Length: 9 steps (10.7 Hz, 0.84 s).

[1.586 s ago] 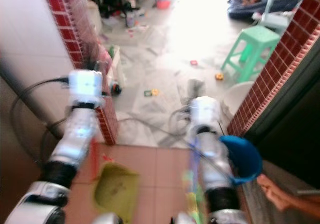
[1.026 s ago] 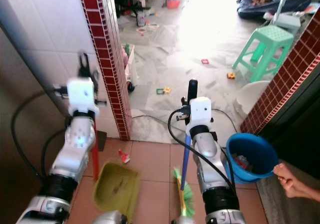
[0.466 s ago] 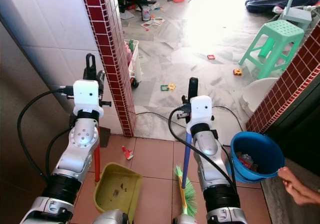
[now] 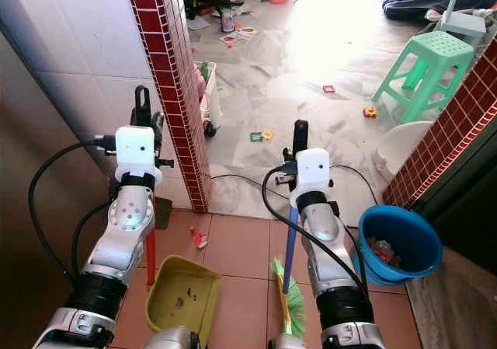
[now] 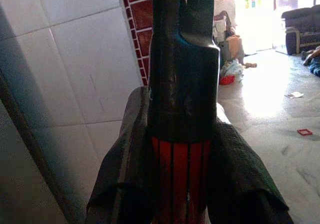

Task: Sweep floor

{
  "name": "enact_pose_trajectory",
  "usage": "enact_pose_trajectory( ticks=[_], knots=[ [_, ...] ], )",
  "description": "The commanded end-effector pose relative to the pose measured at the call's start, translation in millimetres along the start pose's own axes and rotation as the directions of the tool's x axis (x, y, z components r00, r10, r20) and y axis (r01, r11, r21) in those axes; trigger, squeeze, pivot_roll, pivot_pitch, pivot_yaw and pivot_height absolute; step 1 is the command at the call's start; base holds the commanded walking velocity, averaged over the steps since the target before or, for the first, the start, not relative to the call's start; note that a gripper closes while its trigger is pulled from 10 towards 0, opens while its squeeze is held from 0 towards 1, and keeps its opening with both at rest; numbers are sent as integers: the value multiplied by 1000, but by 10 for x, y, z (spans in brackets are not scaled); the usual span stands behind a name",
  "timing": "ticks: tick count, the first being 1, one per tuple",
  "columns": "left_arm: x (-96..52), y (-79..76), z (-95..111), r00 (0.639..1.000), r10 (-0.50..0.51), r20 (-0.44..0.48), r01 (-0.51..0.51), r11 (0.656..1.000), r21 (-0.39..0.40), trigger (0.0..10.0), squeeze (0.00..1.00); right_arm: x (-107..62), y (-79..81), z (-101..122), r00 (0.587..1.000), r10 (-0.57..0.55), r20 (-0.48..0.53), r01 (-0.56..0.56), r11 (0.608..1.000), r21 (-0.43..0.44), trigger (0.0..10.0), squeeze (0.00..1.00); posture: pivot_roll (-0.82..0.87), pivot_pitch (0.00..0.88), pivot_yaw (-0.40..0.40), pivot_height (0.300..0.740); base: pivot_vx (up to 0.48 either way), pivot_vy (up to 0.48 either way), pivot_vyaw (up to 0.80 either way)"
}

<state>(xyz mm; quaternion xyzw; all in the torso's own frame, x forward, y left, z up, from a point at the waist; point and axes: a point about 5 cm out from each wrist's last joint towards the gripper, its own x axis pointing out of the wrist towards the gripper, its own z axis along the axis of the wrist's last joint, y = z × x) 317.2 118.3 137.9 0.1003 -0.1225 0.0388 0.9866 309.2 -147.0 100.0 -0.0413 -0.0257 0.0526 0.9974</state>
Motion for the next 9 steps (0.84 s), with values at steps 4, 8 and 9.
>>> enact_pose_trajectory(
  ticks=[4, 8, 9],
  knots=[
    [90, -9, 133, 999, 6, 42, -5, 1000, -14, 10000, 0, 99, 14, 102, 999, 4, 39, -4, 1000, 9, 10000, 0, -26, 0, 29, 740, 0, 0, 0],
    [56, 6, 118, 999, 19, 31, -19, 1000, -14, 10000, 0, 107, 17, 116, 998, 25, 52, -25, 1000, -2, 10000, 0, -26, 0, 22, 740, 0, 0, 198],
    [56, 4, 117, 1000, 16, 26, -16, 999, -31, 10000, 0, 114, 23, 129, 998, 27, 55, -27, 1000, -1, 10000, 0, -27, 0, 21, 740, 0, 0, 794]
  ],
)
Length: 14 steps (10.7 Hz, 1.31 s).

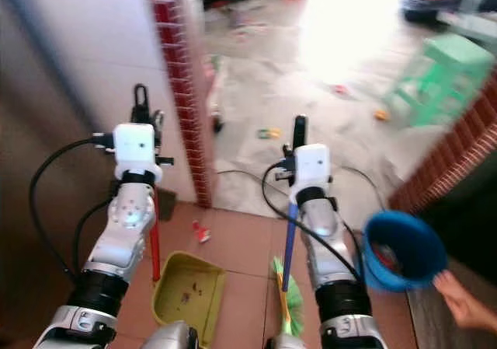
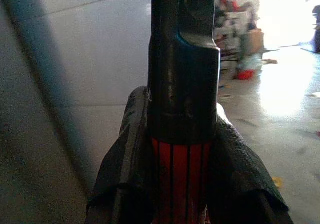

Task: Sweep floor

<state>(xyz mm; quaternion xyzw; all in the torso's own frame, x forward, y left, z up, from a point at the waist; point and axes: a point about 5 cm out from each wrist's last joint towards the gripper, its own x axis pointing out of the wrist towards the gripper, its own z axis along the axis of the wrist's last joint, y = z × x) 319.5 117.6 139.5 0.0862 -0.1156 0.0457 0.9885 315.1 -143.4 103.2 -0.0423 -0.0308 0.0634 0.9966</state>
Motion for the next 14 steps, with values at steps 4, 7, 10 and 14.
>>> enact_pose_trajectory(
  ticks=[4, 7, 10, 14],
  knots=[
    [55, -8, 123, 999, -29, 35, 29, 1000, -8, 10000, 0, 84, -48, 172, 997, 18, 70, -17, 1000, -6, 10000, 0, -26, 0, 20, 740, 0, 0, 794],
    [107, -42, 250, 998, -28, 52, 29, 1000, -2, 10000, 0, 130, -40, 268, 995, 36, 92, -35, 999, -17, 10000, 0, 15, 47, 14, 740, 0, 0, 794],
    [-54, 88, -52, 995, 17, -93, -22, 999, -49, 10000, 0, 102, -14, 254, 994, 50, 93, -49, 999, -20, 10000, 0, 13, 33, 8, 740, 0, 0, 527],
    [-109, 251, -236, 991, 57, -125, -67, 995, -79, 10000, 0, 96, -96, 442, 979, 50, 197, -36, 997, -71, 10000, 0, 2, 16, -5, 740, 220, 0, 106]
  ],
)
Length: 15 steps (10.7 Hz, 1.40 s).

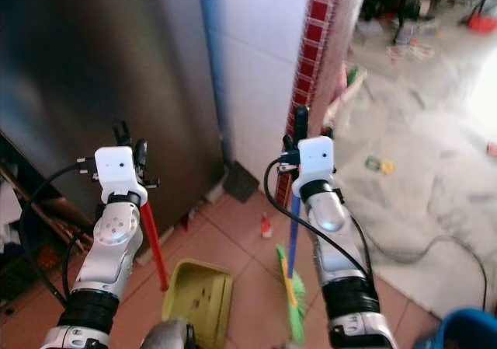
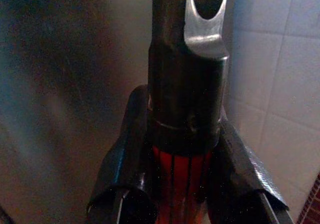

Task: Sweep floor

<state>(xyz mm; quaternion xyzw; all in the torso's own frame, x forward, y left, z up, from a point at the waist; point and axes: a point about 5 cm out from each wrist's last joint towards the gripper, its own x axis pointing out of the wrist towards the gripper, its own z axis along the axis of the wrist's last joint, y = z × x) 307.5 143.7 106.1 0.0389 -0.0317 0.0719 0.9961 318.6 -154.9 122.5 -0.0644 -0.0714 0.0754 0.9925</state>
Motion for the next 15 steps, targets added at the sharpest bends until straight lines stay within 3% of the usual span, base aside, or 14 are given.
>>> enact_pose_trajectory(
  ticks=[1, 6, 10, 11, 13, 15],
  knots=[
    [63, 5, 141, 998, 9, 62, -9, 1000, -2, 10000, 0, 103, 17, 296, 990, 23, 136, -21, 1000, -21, 10000, 0, 1, 18, -7, 740, 461, 0, 444],
    [46, -125, 165, 995, -36, 96, 36, 999, -1, 10000, 0, 137, 25, 374, 985, 45, 165, -41, 999, -28, 10000, 0, -6, 21, -10, 740, 464, 0, 89],
    [59, -146, 167, 996, -15, 93, 14, 1000, 10, 10000, 0, 132, 24, 400, 982, 58, 177, -52, 998, -38, 10000, 0, -6, 17, -12, 740, 0, 0, 0],
    [62, -110, 155, 994, 39, 99, -43, 998, 39, 10000, 0, 128, 26, 398, 981, 72, 178, -67, 997, -33, 10000, 0, -9, 18, -12, 740, 0, 0, 0],
    [85, -111, 109, 995, 62, 78, -64, 998, 25, 10000, 0, 136, 29, 418, 980, 82, 183, -77, 997, -30, 10000, 0, -15, 25, -15, 740, 0, 0, 0],
    [166, -161, 113, 993, 63, 97, -67, 997, 36, 10000, 0, 146, 84, 456, 976, 115, 185, -112, 993, -25, 10000, 0, -3, 70, -19, 740, 0, 0, 0]
  ],
)
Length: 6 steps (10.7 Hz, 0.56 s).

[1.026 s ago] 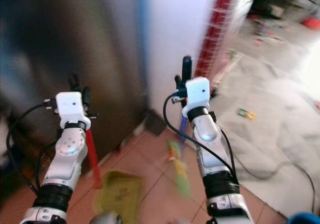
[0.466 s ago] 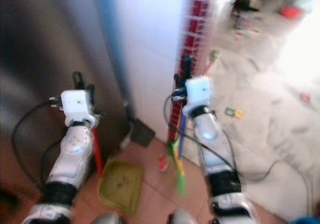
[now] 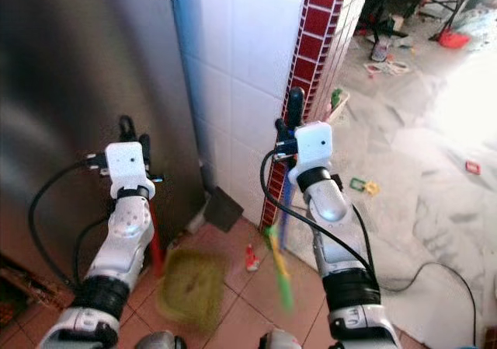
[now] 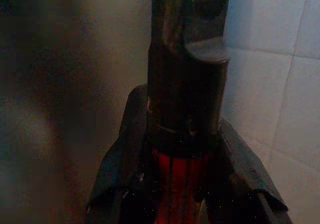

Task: Sweep floor

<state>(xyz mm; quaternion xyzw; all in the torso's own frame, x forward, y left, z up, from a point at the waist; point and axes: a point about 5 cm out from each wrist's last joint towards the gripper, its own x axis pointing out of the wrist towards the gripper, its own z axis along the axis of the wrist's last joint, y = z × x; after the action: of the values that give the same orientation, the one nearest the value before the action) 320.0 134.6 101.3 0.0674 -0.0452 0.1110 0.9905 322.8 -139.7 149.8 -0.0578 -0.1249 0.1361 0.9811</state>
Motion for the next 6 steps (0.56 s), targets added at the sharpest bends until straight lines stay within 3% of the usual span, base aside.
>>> enact_pose_trajectory(
  ticks=[1, 2, 4, 6],
  knots=[
    [78, -31, 179, 993, 20, 118, -21, 1000, 8, 10000, 0, 53, 43, 205, 996, 43, 78, -41, 999, -24, 10000, 0, -17, 95, -11, 740, 0, 0, 0],
    [97, -2, 142, 993, 55, 106, -59, 998, 36, 10000, 0, 29, 98, 232, 994, 68, 89, -67, 998, -22, 10000, 0, -29, 111, -3, 740, 0, 0, 0],
    [97, -38, 75, 994, 46, 103, -48, 999, 19, 10000, 0, -27, 178, 245, 990, 92, 102, -93, 996, -1, 10000, 0, -57, 108, 1, 740, 0, 0, 0],
    [128, -306, 70, 995, 14, 100, -13, 1000, -13, 10000, 0, -73, 281, 154, 985, 161, 66, -167, 982, 90, 10000, 0, -108, 99, -14, 740, 0, 0, 0]
  ],
)
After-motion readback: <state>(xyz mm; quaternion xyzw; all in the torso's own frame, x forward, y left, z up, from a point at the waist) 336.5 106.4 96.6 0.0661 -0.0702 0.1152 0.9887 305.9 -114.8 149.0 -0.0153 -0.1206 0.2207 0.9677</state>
